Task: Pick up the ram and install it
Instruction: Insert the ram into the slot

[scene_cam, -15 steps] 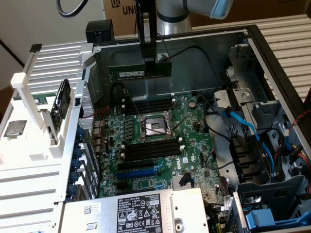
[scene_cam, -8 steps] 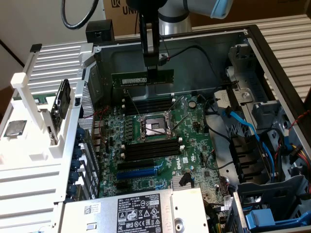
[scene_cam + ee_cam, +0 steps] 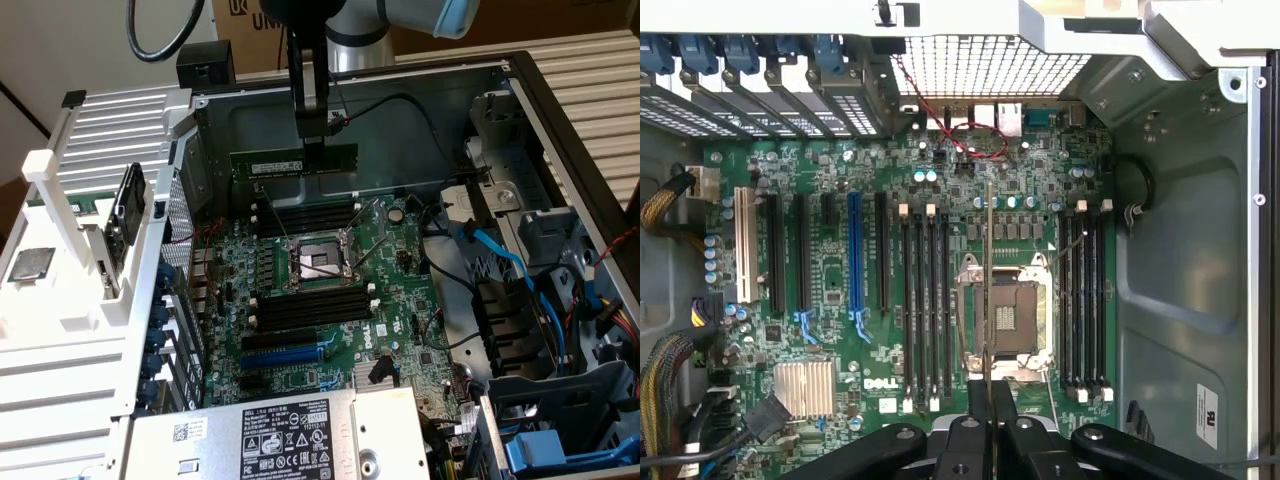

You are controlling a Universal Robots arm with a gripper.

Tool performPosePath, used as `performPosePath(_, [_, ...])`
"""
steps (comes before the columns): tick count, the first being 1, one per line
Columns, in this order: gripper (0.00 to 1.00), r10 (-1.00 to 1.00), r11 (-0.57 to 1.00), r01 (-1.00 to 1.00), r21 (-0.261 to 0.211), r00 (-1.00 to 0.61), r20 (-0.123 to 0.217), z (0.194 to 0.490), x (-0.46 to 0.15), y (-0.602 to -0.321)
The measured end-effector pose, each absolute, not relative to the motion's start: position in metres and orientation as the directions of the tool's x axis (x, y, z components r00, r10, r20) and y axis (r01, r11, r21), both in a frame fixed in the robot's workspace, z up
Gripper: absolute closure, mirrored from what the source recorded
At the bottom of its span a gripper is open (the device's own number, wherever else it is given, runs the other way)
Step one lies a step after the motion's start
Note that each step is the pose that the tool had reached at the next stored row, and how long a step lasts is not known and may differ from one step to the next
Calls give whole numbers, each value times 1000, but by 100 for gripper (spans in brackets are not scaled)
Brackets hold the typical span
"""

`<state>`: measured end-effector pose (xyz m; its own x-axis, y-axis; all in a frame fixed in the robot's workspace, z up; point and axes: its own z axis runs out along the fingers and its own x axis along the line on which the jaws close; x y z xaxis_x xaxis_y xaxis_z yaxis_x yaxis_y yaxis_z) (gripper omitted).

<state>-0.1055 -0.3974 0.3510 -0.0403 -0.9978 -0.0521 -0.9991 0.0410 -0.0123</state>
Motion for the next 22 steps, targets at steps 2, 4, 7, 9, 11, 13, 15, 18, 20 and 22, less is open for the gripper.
performPosePath(2, [88,-998,41,-999,-12,-40,-52,351,-106,-397])
performPosePath(4, [88,-998,41,-999,-13,-40,-52,351,-106,-398])
performPosePath(7, [88,-998,41,-999,-13,-40,-52,350,-106,-400])
performPosePath(9, [88,-998,41,-999,-13,-40,-52,348,-106,-401])
performPosePath(11, [88,-998,41,-999,-13,-40,-52,346,-106,-402])
performPosePath(13, [88,-998,41,-999,-13,-40,-52,346,-105,-402])
performPosePath(15, [88,-998,41,-999,-13,-40,-54,344,-105,-402])
performPosePath(18, [88,-998,41,-999,-13,-40,-48,344,-105,-402])
performPosePath(20, [88,-999,41,-999,-14,-40,-22,343,-105,-400])
performPosePath(22, [88,-999,40,-999,-18,-40,0,343,-105,-399])
